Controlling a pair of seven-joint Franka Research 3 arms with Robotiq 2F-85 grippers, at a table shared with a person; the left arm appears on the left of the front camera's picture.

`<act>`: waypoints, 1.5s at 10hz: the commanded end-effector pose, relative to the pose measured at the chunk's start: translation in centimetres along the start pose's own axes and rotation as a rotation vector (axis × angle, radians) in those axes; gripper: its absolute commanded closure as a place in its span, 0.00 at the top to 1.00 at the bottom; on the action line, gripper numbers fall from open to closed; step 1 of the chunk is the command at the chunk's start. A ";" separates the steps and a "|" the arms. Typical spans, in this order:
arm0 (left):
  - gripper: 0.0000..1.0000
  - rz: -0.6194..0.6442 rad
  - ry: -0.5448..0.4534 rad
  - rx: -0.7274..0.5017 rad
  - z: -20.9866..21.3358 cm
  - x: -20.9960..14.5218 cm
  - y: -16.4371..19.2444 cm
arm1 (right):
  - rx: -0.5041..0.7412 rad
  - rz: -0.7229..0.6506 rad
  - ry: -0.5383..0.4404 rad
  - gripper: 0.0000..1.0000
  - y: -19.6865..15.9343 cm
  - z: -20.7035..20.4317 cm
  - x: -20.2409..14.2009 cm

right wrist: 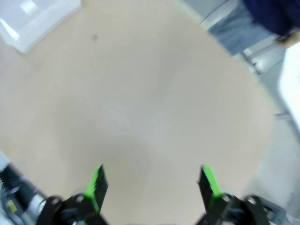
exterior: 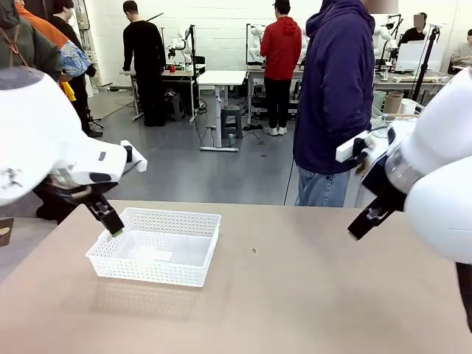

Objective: Clean and organize the cups into the basket.
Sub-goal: Pick up the Organizing basket and move it to the center of the table, then pick up the Reusable plastic cup from the right side of the table and place it inside the Organizing basket.

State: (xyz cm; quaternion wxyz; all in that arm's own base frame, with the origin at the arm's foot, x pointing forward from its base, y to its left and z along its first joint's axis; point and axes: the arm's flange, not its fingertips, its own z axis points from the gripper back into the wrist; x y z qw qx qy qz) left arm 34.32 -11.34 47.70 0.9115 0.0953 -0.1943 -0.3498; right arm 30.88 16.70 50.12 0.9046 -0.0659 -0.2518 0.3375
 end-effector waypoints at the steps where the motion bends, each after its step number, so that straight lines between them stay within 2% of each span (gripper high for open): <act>1: 1.00 -0.036 -0.032 0.036 1.1 -9.8 -4.4 | -0.101 -0.008 -0.007 1.00 6.3 1.6 -14.7; 2: 1.00 0.047 -0.058 0.111 0.5 -10.0 -3.9 | -0.225 -0.024 -0.003 1.00 6.6 1.4 -14.8; 3: 1.00 -0.013 -0.006 0.015 2.6 -0.8 -0.1 | -0.041 -0.002 -0.004 1.00 1.1 3.5 -0.8; 6: 1.00 -0.013 -0.006 0.015 2.6 -0.8 -0.1 | -0.041 -0.002 -0.004 1.00 1.1 3.5 -0.8; 7: 1.00 -0.007 -0.005 0.022 3.3 -1.1 -0.1 | -0.078 -0.017 0.002 1.00 1.6 5.0 -1.4; 8: 1.00 0.126 -0.094 -0.474 2.9 -0.7 3.9 | 0.178 -0.120 -0.089 1.00 0.2 4.6 -2.1; 9: 1.00 0.220 -0.151 -0.891 2.9 -1.9 6.2 | 0.371 -0.276 -0.133 1.00 -2.1 3.8 -4.0; 10: 1.00 0.285 -0.175 -1.137 2.4 -3.6 7.9 | 0.550 -0.397 -0.173 1.00 -4.6 2.5 -6.3; 11: 1.00 0.330 -0.156 -1.312 0.6 -3.1 10.8 | 0.640 -0.556 -0.223 1.00 -7.4 0.6 -7.7; 12: 1.00 0.424 -0.161 -1.420 -1.2 -4.7 11.7 | 0.781 -0.644 -0.253 1.00 -9.8 -1.3 -9.9; 13: 1.00 0.512 -0.159 -1.441 -3.1 -5.0 14.2 | 0.880 -0.760 -0.283 1.00 -12.1 -3.6 -11.3; 14: 1.00 0.601 -0.172 -1.466 -5.0 -5.8 16.7 | 0.906 -0.858 -0.295 1.00 -14.5 -5.6 -13.3; 15: 1.00 0.688 -0.203 -1.493 -6.3 -8.8 17.7 | 0.920 -0.932 -0.302 1.00 -16.4 -6.9 -16.5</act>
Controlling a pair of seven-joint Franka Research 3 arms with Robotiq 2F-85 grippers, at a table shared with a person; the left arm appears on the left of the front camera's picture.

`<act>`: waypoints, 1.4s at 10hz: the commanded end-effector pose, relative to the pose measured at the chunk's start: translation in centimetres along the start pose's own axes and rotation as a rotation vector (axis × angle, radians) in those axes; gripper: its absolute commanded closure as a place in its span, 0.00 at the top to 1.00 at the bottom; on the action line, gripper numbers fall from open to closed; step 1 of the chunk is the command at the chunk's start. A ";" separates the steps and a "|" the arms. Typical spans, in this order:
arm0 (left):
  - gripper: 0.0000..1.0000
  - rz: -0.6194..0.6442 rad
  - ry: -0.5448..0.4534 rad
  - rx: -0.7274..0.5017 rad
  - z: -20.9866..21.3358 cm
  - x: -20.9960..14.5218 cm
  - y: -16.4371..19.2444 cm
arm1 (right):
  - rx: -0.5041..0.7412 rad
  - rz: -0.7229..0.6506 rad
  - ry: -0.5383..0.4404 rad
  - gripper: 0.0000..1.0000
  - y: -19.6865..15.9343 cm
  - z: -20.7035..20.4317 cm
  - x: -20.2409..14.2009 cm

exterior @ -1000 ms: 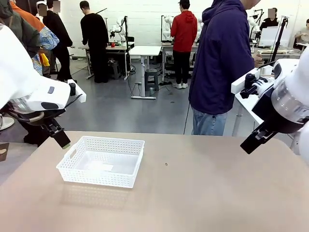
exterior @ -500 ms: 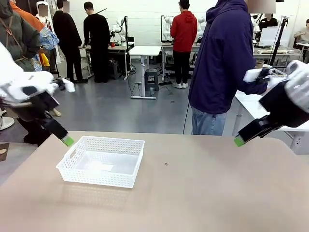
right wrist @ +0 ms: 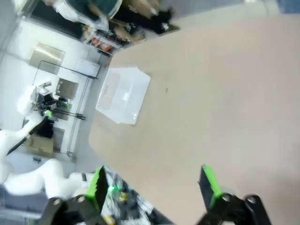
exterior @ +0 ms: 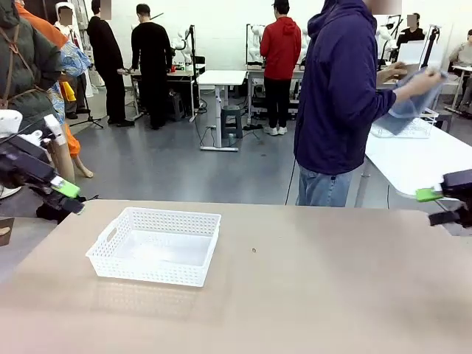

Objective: Clean and organize the cups into the basket.
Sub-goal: Pick up the Organizing basket and move it to the center of the table, then pick up the Reusable plastic cup from the right side of the table and place it inside the Organizing basket.

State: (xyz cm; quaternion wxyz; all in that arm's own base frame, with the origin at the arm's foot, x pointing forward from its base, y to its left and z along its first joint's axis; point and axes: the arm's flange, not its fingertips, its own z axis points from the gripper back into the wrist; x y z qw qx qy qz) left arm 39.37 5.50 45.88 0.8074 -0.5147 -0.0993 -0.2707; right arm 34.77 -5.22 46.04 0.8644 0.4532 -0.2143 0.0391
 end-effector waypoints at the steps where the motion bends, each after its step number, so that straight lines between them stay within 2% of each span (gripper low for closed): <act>1: 1.00 0.427 -0.168 -0.243 4.9 1.1 4.8 | 0.083 -0.168 -0.120 1.00 -5.5 0.6 -3.3; 3: 1.00 0.497 -0.318 -0.192 9.4 -2.5 6.2 | 0.074 -0.215 -0.215 1.00 -8.2 5.6 -5.9; 6: 1.00 0.547 -0.458 -0.056 15.3 -5.6 5.0 | 0.055 -0.206 -0.326 1.00 -7.7 13.0 -9.7; 8: 1.00 0.562 -0.515 0.016 17.4 -7.5 3.6 | 0.055 -0.191 -0.397 1.00 -6.9 17.0 -11.9; 10: 1.00 0.567 -0.563 0.053 18.8 -8.1 3.1 | 0.063 -0.192 -0.429 1.00 -6.4 18.8 -13.2; 11: 1.00 0.570 -0.582 0.076 18.7 -8.7 2.7 | 0.080 -0.191 -0.423 1.00 -6.3 18.9 -13.1; 12: 1.00 0.530 -0.553 0.025 19.7 -7.9 3.5 | 0.062 -0.205 -0.434 1.00 -7.3 21.0 -11.2; 14: 1.00 0.530 -0.553 0.025 19.7 -7.9 3.5 | 0.062 -0.205 -0.434 1.00 -7.3 21.0 -11.2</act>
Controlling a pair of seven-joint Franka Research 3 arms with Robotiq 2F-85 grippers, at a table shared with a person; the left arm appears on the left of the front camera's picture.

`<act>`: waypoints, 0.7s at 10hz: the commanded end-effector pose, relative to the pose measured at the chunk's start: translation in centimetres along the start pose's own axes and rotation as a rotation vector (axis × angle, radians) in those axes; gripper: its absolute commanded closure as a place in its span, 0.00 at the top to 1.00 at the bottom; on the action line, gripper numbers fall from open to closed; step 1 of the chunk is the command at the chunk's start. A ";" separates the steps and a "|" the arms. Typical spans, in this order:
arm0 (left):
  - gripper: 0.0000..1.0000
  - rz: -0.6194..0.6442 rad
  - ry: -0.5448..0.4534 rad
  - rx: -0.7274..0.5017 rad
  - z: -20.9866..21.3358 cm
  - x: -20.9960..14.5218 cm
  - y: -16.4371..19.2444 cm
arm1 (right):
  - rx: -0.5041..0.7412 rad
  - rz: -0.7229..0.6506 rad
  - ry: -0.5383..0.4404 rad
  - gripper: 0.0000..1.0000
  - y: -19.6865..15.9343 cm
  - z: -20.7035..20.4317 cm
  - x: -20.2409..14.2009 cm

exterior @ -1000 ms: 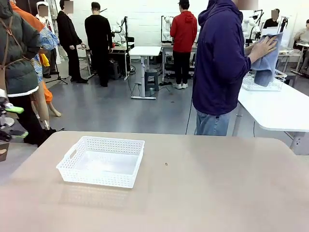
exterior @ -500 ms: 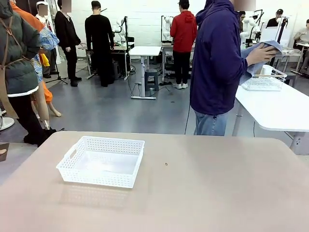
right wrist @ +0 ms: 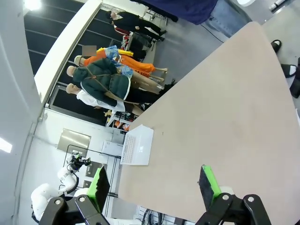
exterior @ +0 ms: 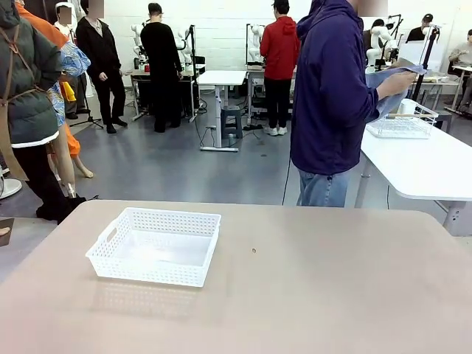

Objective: Clean and organize the cups into the basket.
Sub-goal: Pick up the Organizing basket and move it to the center of the table, then pick up the Reusable plastic cup from the right side of the table and place it inside the Organizing basket.

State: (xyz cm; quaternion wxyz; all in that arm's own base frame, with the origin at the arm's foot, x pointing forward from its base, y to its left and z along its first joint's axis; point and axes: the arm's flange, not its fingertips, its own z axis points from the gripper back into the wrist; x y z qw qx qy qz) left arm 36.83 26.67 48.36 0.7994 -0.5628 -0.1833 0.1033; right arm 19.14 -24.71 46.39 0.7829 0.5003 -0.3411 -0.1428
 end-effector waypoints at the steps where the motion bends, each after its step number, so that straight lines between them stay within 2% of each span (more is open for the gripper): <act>1: 1.00 -0.004 0.012 -0.007 0.1 0.2 -0.2 | -0.003 0.012 -0.007 1.00 -0.2 -0.1 0.3; 7: 1.00 -0.004 0.012 -0.007 0.1 0.2 -0.2 | -0.003 0.012 -0.007 1.00 -0.2 -0.1 0.3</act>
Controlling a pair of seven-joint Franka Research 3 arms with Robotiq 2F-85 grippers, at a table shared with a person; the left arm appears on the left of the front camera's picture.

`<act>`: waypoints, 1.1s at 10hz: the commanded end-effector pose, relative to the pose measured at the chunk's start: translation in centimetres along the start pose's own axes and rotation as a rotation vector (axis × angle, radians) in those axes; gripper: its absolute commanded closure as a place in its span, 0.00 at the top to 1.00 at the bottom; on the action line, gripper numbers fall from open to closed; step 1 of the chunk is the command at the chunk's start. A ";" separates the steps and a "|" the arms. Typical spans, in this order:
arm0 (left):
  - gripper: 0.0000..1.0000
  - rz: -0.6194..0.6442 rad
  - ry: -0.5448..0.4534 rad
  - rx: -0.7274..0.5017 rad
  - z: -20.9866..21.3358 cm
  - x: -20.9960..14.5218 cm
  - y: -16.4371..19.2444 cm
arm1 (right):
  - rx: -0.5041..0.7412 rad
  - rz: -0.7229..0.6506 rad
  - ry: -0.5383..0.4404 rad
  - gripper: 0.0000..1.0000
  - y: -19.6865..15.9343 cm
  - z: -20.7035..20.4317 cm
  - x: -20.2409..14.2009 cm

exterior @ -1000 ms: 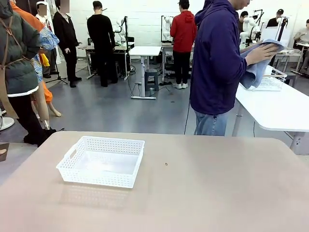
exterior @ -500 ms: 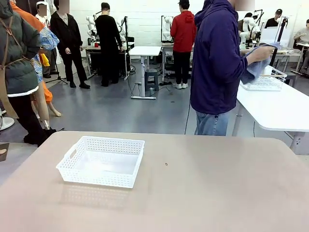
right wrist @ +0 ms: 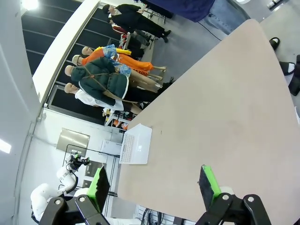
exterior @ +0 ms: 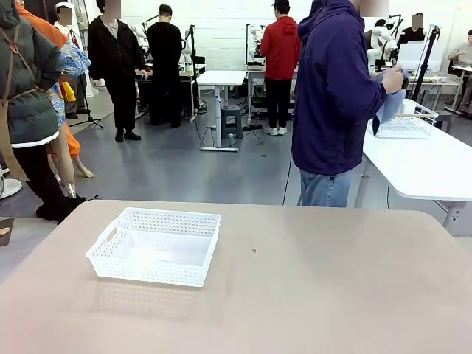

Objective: Clean and organize the cups into the basket.
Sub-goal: Pick up the Organizing basket and move it to the center of the table, then pick up the Reusable plastic cup from the right side of the table and place it inside the Organizing basket.

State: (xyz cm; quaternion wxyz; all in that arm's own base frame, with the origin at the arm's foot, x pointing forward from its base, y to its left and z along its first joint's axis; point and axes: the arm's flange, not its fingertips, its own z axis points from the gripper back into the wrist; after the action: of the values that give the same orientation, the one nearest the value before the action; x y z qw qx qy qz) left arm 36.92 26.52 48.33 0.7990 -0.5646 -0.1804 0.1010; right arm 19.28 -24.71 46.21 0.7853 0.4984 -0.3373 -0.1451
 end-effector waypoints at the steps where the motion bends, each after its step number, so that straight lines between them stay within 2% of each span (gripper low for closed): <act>1: 1.00 -0.004 0.004 -0.004 0.3 0.2 -0.2 | 0.005 0.018 -0.012 1.00 0.0 0.0 0.3; 11: 1.00 -0.004 0.004 -0.004 0.3 0.2 -0.2 | 0.005 0.018 -0.012 1.00 0.0 0.0 0.3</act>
State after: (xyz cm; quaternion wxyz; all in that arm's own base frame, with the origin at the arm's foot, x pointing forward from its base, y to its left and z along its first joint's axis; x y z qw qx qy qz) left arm 36.92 26.52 48.32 0.7990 -0.5647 -0.1803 0.1010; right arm 19.30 -24.69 46.23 0.7857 0.4981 -0.3372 -0.1445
